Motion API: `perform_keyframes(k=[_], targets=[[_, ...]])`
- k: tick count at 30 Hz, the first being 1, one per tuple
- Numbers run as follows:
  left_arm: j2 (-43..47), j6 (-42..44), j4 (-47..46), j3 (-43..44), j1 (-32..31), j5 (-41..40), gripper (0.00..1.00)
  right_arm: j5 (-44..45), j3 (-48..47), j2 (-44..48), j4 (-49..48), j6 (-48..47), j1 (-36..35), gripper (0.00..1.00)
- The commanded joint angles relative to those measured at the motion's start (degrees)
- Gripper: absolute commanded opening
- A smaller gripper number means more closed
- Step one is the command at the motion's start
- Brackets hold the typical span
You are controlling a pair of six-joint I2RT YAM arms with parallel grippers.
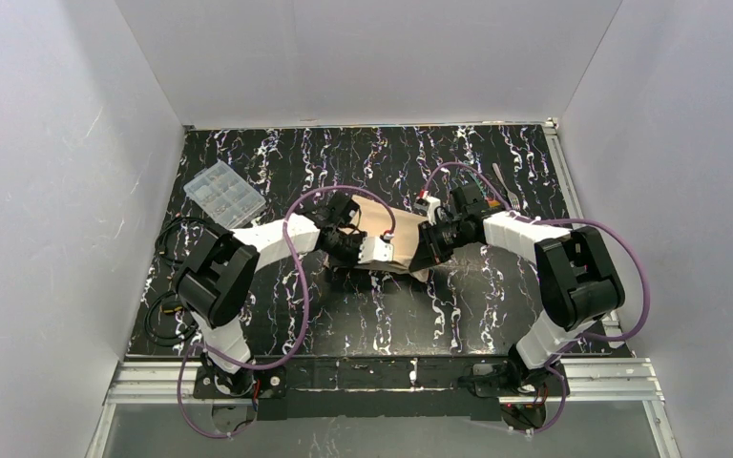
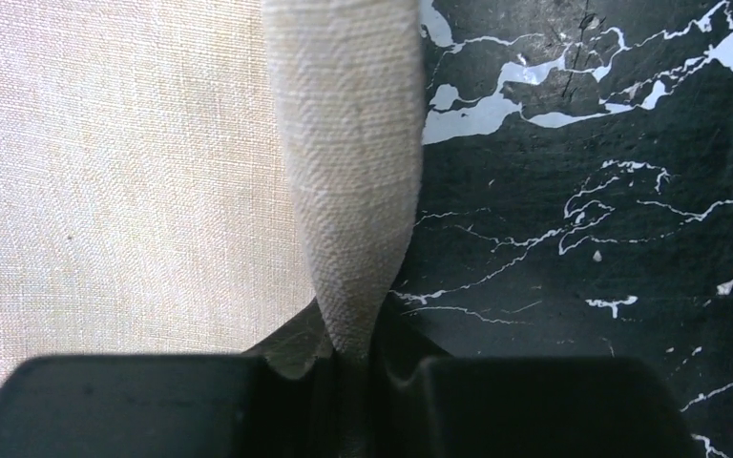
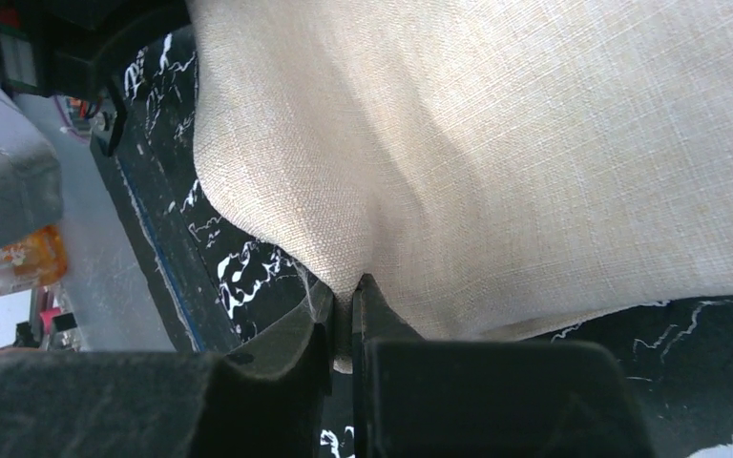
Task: Fold the napkin into a case and place the utensils inside
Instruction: Pick up the lower triangle-folded napkin from the center of the board.
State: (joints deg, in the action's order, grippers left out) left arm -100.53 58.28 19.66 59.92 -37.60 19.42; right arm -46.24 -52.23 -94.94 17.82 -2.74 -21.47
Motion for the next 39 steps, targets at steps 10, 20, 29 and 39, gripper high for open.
perform_keyframes(k=[10,20,29,39], targets=[[-8.6,9.0,33.9,20.0,3.4,15.2,0.00,13.2,10.2,21.0,-18.2,1.5,-0.2,0.59],[-6.1,4.5,35.0,13.8,3.4,16.4,0.00,12.7,15.2,34.8,-16.3,-19.6,-3.1,0.99],[-10.2,3.7,42.3,18.0,4.0,20.0,0.00,21.0,12.9,32.1,-6.5,-31.4,-20.2,0.99],[-12.6,5.6,46.3,19.8,5.2,21.5,0.00,28.3,14.1,26.8,-9.9,-34.2,-24.6,0.98]])
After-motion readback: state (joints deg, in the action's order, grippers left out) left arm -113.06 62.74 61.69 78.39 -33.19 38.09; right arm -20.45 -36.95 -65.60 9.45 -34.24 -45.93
